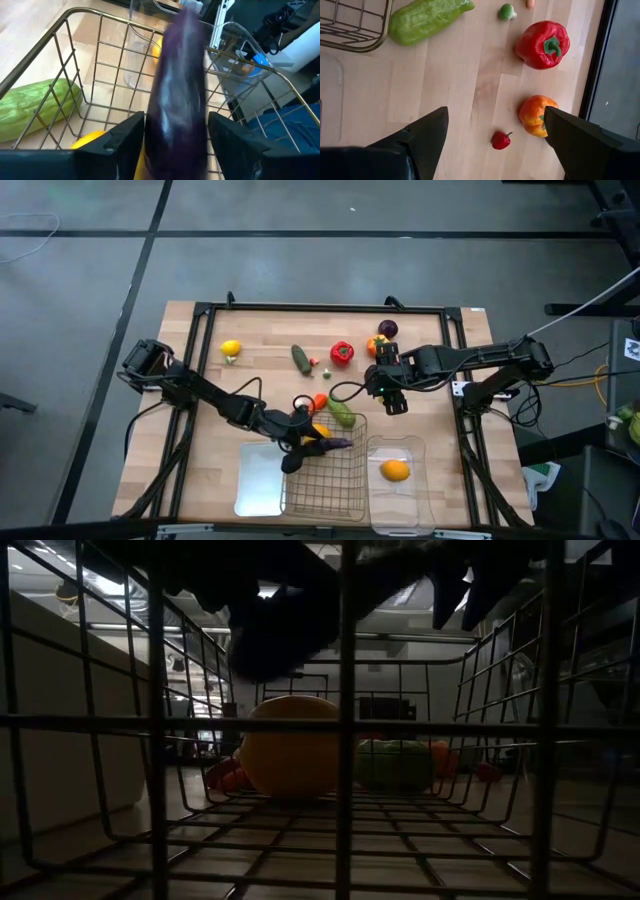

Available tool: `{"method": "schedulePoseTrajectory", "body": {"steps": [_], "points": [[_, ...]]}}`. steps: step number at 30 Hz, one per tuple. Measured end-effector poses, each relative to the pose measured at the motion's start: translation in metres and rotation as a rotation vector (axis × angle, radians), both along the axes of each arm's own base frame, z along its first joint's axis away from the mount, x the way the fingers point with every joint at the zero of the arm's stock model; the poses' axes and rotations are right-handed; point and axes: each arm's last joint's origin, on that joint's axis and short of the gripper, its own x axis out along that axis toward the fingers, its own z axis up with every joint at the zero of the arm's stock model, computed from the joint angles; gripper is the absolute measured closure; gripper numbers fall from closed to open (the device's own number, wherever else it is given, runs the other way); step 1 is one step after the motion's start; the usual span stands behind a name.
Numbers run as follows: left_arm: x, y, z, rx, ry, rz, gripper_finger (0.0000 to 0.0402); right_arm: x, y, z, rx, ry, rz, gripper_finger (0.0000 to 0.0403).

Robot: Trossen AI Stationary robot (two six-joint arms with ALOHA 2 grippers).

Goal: Sort produce into baskets
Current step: Put the eggplant into the wire basket, then put the large red bell pepper into the wire basket

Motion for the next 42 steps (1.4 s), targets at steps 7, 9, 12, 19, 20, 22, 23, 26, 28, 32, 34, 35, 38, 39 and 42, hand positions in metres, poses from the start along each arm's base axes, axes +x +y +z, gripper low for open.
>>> {"method": "schedulePoseTrajectory", "body": {"steps": [7, 9, 12, 19, 20, 22, 23, 26, 28, 32, 34, 35, 38, 39, 42], "points": [[0.000, 0.000, 0.000, -0.002, 0.001, 0.001, 0.0149, 0.000, 0.000, 0.000, 0.000, 0.000, 0.000, 0.0075], [0.000, 0.000, 0.000, -0.002, 0.000, 0.001, 0.0143, 0.000, 0.000, 0.000, 0.000, 0.000, 0.000, 0.0075], [0.000, 0.000, 0.000, -0.003, 0.000, 0.001, 0.0140, 0.000, 0.000, 0.000, 0.000, 0.000, 0.000, 0.0075], [0.000, 0.000, 0.001, -0.006, -0.005, 0.002, 0.0139, 0.000, -0.001, 0.000, -0.012, 0.003, 0.007, 0.0075], [0.000, 0.000, 0.001, -0.007, -0.005, 0.002, 0.0139, 0.000, -0.003, 0.000, -0.013, 0.004, 0.002, 0.0075], [0.000, 0.000, 0.001, -0.007, -0.005, 0.001, 0.0139, 0.001, -0.009, 0.000, -0.013, 0.004, -0.018, 0.0075], [0.000, 0.000, 0.001, -0.007, -0.006, 0.001, 0.0139, 0.001, -0.014, 0.000, -0.013, 0.005, -0.035, 0.0075], [0.000, 0.000, 0.001, -0.007, -0.006, 0.002, 0.0139, 0.002, -0.031, 0.000, -0.010, 0.013, -0.072, 0.0075], [0.000, 0.000, 0.001, -0.007, -0.006, 0.001, 0.0139, 0.003, -0.044, 0.000, 0.004, 0.008, -0.084, 0.0075], [0.000, 0.000, 0.001, -0.007, -0.006, 0.001, 0.0139, 0.007, -0.068, 0.002, 0.028, -0.045, -0.099, 0.0075], [0.000, 0.000, 0.001, -0.007, -0.006, 0.001, 0.0139, 0.008, -0.078, 0.003, 0.027, -0.078, -0.127, 0.0075], [0.000, 0.000, 0.001, -0.007, -0.006, 0.001, 0.0139, 0.009, -0.081, 0.004, 0.025, -0.093, -0.139, 0.0075], [0.000, 0.000, 0.001, -0.007, -0.005, 0.002, 0.0139, 0.010, -0.089, 0.005, 0.021, -0.125, -0.163, 0.0075], [0.000, 0.000, 0.001, -0.007, -0.005, 0.001, 0.0139, 0.011, -0.091, 0.006, 0.019, -0.136, -0.170, 0.0075], [0.000, 0.000, 0.001, -0.006, -0.005, 0.002, 0.0139, 0.011, -0.094, 0.006, 0.017, -0.149, -0.179, 0.0075]]}}
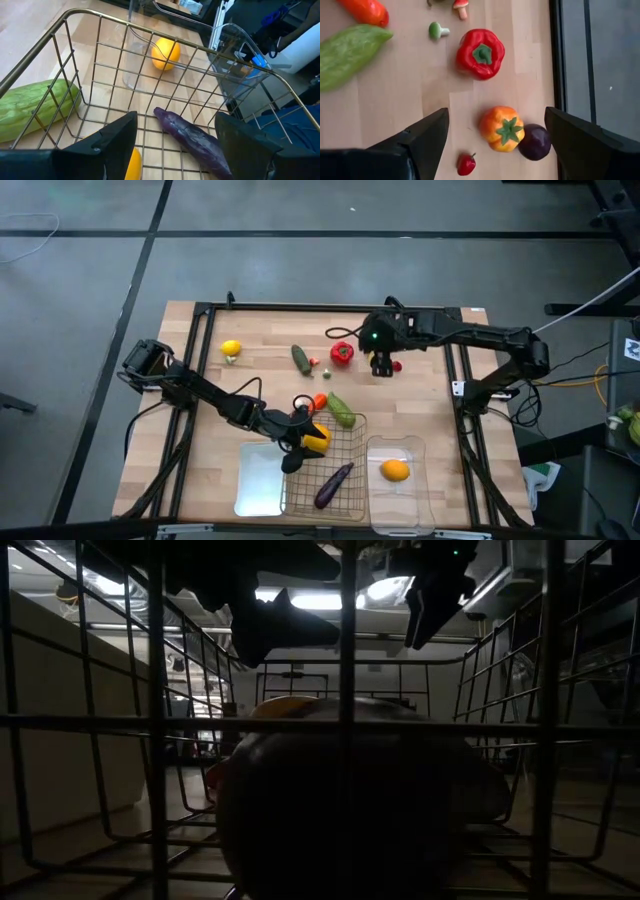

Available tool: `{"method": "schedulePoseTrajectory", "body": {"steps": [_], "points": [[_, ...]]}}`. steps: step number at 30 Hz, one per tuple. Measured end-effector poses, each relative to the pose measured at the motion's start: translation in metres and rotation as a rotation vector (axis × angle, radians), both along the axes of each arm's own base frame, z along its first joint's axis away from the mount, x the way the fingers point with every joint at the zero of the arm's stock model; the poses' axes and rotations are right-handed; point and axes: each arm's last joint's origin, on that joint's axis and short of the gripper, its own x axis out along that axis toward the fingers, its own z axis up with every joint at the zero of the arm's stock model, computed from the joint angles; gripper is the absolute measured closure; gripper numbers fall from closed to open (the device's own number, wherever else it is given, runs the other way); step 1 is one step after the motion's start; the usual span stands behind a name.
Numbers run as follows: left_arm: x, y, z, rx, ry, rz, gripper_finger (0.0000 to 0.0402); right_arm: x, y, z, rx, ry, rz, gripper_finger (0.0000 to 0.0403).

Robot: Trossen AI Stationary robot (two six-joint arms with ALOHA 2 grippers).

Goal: Sort produce into baskets
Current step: Put the large red bell pepper into the wire basket

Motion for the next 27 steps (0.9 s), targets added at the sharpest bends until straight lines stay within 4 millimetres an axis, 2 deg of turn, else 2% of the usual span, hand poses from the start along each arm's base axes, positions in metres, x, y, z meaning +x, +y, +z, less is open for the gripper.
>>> {"method": "schedulePoseTrajectory", "body": {"steps": [9, 17, 27], "points": [[-0.0001, -0.0001, -0.0001, 0.001, 0.001, 0.000, 0.0139, 0.0014, 0.0004, 0.0007, -0.003, -0.014, 0.003, 0.0066], [-0.0001, -0.0001, -0.0001, 0.009, -0.001, -0.002, 0.0139, 0.0012, 0.0004, 0.0006, -0.002, -0.012, 0.003, 0.0008], [-0.0001, 0.0000, 0.0000, 0.004, 0.000, 0.001, 0.0139, 0.0082, -0.0010, 0.0035, -0.039, -0.069, 0.046, 0.0016]]}}
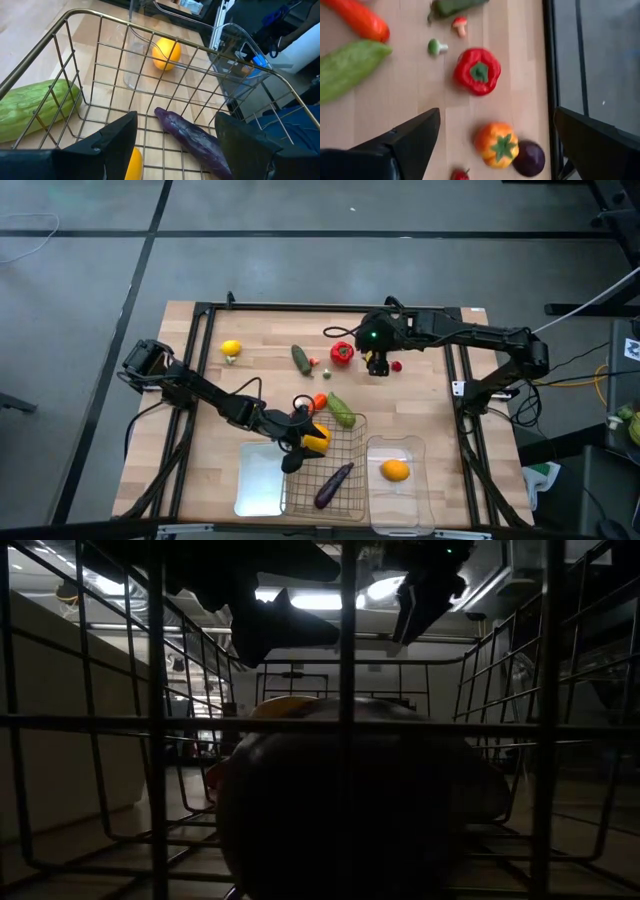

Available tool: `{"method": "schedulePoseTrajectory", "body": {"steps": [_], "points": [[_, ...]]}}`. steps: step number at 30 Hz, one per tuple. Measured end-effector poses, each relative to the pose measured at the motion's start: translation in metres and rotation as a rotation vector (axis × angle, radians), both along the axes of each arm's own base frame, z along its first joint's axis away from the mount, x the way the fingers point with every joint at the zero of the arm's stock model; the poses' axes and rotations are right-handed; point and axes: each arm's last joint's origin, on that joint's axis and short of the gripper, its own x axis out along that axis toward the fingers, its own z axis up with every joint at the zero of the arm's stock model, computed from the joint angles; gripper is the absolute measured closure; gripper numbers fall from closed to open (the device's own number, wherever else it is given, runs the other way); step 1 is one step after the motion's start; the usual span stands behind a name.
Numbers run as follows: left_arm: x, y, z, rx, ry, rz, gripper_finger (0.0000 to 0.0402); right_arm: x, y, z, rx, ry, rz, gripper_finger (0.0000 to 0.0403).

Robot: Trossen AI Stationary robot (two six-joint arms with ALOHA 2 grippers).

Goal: Sort produce into baskets
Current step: Put the large red bell pepper into the wire basket

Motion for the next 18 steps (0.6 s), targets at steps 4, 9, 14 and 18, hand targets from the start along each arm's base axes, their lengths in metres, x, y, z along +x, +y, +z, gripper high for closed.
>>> {"method": "schedulePoseTrajectory", "body": {"steps": [4, 9, 14, 18], "points": [[0.000, 0.000, 0.000, -0.001, 0.000, 0.001, 0.0139, 0.008, -0.002, 0.003, -0.025, -0.063, 0.019, 0.0016], [0.000, 0.000, 0.000, -0.004, 0.003, 0.003, 0.0139, 0.018, -0.003, -0.004, -0.036, -0.066, 0.050, 0.0016], [0.000, 0.000, 0.000, -0.027, 0.007, 0.013, 0.0139, 0.032, -0.007, -0.025, -0.054, 0.008, 0.062, 0.0016], [0.000, 0.000, 0.000, -0.039, 0.009, 0.019, 0.0139, 0.043, -0.009, -0.043, -0.093, 0.098, 0.139, 0.0017]]}}
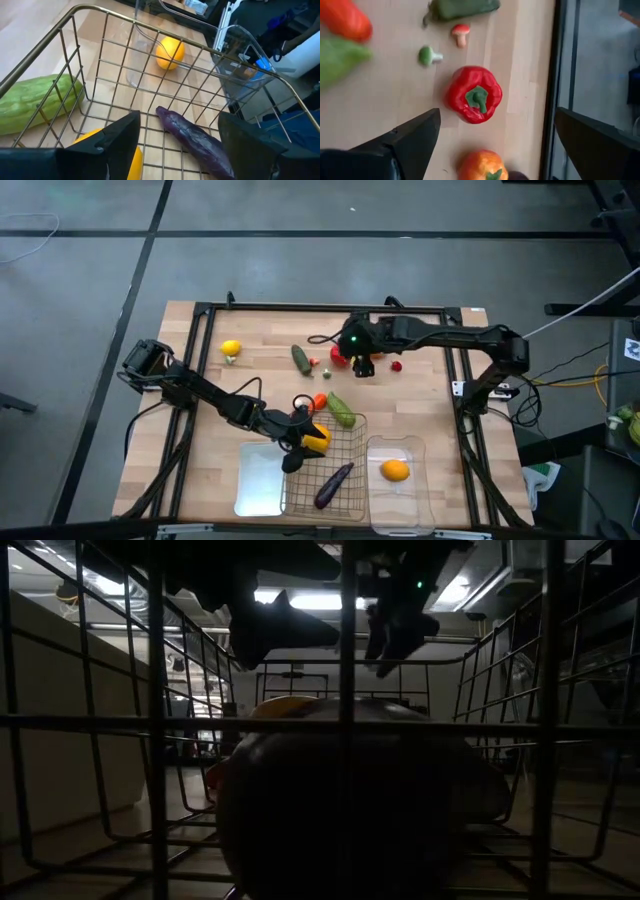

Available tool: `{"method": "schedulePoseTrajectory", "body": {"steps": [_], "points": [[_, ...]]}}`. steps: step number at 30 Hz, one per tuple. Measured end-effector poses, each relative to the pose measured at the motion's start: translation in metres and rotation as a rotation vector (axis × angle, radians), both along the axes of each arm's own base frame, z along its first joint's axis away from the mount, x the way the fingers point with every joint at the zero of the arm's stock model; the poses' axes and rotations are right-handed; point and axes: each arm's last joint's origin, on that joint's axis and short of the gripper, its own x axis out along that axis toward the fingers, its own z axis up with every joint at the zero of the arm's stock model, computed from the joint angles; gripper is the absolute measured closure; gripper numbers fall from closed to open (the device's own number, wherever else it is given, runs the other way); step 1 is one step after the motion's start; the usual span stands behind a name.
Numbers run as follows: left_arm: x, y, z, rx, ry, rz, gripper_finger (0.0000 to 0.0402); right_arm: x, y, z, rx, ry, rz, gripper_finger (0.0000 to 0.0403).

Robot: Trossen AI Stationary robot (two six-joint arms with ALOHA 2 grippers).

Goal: Sort produce into baskets
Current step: Put the large red bell pepper into the wire basket

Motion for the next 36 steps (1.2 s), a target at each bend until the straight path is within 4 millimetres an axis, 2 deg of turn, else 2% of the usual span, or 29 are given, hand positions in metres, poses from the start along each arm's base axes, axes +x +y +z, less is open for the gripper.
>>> {"method": "schedulePoseTrajectory", "body": {"steps": [3, 13, 18, 27, 36], "points": [[0.000, 0.000, 0.000, -0.008, 0.002, 0.003, 0.0139, 0.006, -0.004, -0.013, -0.031, 0.067, 0.052, 0.0017], [0.000, 0.000, 0.000, -0.011, 0.000, 0.004, 0.0139, 0.014, -0.037, -0.050, -0.050, 0.227, 0.112, 0.0017], [0.000, 0.000, 0.000, -0.013, 0.001, 0.006, 0.0139, 0.014, -0.045, -0.055, -0.002, 0.220, 0.121, 0.0017], [0.001, 0.002, 0.000, -0.004, 0.000, 0.007, 0.0139, 0.018, -0.047, -0.056, -0.052, 0.228, 0.220, 0.0017], [0.001, 0.002, 0.000, -0.001, 0.001, 0.006, 0.0139, 0.024, -0.049, -0.072, -0.055, 0.274, 0.289, 0.0017]]}}
